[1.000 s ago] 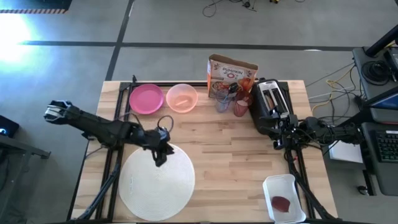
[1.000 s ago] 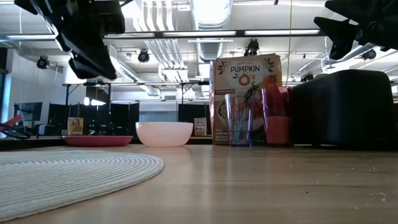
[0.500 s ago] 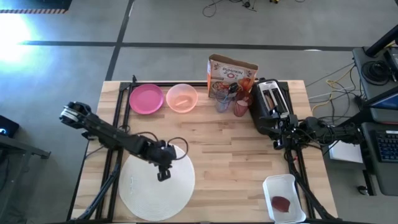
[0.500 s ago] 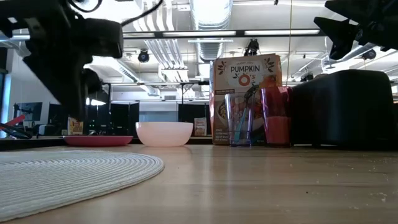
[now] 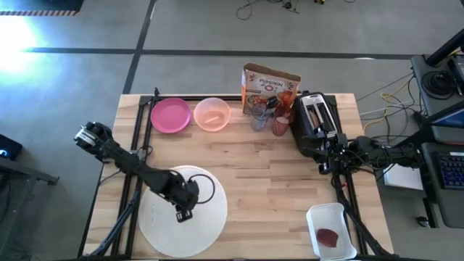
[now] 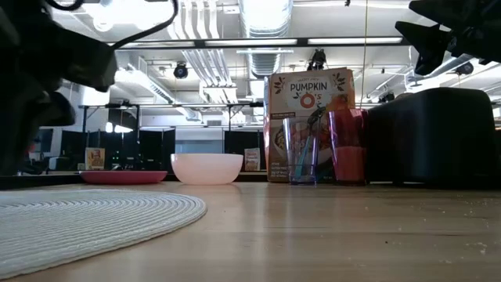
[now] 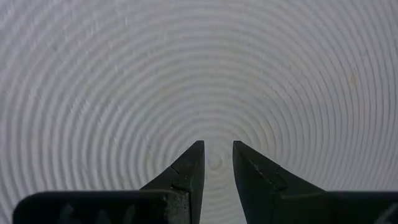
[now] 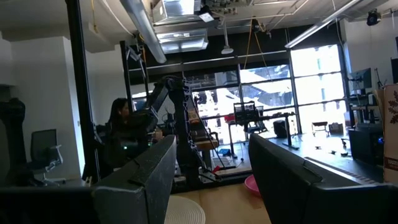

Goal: Arrange a breakfast setting
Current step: Move the white table mat to the center of the table

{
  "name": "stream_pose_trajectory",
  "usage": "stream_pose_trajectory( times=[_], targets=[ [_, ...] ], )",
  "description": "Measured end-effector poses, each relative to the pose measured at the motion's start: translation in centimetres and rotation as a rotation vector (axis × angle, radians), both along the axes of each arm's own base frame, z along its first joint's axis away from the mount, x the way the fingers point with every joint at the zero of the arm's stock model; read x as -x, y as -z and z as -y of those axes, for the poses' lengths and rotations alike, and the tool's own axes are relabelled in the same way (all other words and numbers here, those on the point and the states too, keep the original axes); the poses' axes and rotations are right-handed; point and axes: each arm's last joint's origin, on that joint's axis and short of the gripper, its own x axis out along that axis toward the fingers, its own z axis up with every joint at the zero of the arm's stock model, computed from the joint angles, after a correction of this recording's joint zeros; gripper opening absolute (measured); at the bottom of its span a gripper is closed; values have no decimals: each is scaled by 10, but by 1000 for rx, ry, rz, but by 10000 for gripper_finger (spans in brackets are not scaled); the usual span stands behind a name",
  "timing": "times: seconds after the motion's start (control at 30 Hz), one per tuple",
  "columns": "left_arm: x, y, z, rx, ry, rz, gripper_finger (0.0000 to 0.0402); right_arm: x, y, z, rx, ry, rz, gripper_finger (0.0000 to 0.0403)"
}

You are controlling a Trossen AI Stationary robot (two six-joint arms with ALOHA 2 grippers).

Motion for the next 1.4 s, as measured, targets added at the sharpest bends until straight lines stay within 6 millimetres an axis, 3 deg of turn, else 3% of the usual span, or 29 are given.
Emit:
stream_pose_trajectory(
  times=[0.4,0.67,1.13,1.4],
  targets=[
    [6,25,15,-36,-29,-108,66,0,0,0,0,0,0,192],
    [-11,35,10,-64,90,-94,66,0,0,0,0,0,0,192],
    [-59,28,-41,-178,182,106,66,0,0,0,0,0,0,192],
    [-90,40,-71,-201,214,245,66,0,0,0,0,0,0,192]
  ],
)
